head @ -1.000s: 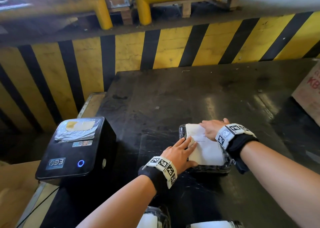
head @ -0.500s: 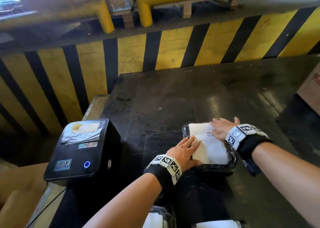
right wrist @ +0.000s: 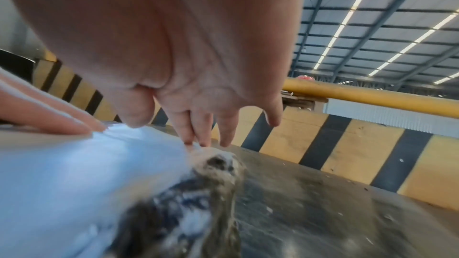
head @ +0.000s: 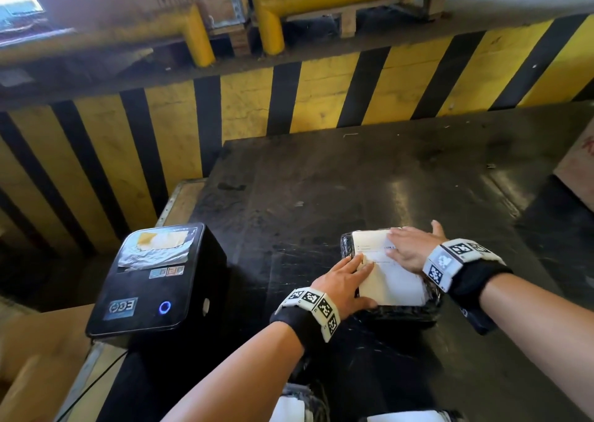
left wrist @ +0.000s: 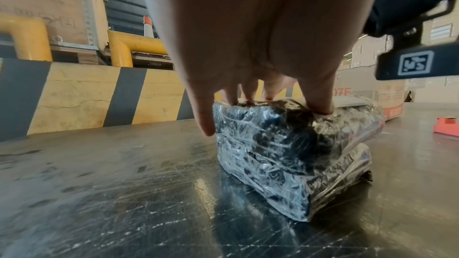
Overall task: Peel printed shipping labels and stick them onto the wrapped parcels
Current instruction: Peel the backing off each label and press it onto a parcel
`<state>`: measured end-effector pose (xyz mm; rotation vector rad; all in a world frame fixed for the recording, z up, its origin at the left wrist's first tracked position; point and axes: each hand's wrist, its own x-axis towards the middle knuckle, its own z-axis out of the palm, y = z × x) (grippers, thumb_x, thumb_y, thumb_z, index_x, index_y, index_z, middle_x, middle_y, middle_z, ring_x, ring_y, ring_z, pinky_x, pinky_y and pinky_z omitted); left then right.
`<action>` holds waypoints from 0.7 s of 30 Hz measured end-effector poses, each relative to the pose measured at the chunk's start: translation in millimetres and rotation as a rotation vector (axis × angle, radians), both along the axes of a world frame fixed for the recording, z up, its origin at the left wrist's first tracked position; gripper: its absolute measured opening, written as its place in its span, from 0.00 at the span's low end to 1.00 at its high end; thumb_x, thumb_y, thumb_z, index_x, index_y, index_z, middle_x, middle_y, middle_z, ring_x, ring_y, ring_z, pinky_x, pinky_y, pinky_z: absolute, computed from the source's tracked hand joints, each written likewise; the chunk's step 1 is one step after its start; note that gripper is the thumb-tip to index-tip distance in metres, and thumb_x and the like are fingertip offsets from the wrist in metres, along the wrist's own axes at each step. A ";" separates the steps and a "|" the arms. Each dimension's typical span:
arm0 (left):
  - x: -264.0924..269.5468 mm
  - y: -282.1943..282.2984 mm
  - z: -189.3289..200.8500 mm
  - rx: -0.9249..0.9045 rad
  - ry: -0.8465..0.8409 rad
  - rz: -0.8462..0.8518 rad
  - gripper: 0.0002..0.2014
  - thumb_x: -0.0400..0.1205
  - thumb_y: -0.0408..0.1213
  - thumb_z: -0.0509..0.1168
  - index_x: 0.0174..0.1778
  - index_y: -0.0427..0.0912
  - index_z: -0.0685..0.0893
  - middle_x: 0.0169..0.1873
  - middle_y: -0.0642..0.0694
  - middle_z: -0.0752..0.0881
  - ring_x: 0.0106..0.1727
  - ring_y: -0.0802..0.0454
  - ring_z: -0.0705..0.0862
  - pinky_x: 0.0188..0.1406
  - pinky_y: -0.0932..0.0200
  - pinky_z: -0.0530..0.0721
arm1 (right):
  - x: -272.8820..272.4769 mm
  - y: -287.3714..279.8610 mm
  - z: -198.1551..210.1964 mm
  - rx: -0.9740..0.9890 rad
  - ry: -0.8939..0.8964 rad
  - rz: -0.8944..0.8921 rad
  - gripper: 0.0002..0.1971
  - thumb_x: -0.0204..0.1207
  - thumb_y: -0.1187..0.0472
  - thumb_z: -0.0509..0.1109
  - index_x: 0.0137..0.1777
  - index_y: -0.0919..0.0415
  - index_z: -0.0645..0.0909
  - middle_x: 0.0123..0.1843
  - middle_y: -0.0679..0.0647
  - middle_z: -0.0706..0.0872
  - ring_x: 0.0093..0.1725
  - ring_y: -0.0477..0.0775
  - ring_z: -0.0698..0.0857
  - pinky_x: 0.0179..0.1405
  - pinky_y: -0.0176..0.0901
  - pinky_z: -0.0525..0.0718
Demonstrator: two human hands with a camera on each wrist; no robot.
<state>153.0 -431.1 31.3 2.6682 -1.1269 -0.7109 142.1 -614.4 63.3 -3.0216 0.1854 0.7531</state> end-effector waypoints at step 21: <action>-1.0 -3.9 -9.0 -0.048 -0.032 0.023 0.41 0.79 0.52 0.67 0.84 0.49 0.52 0.84 0.52 0.51 0.85 0.53 0.49 0.79 0.42 0.66 | -33.8 36.9 -17.9 0.283 -0.064 -0.037 0.30 0.81 0.35 0.39 0.81 0.44 0.56 0.84 0.39 0.53 0.83 0.46 0.50 0.77 0.75 0.38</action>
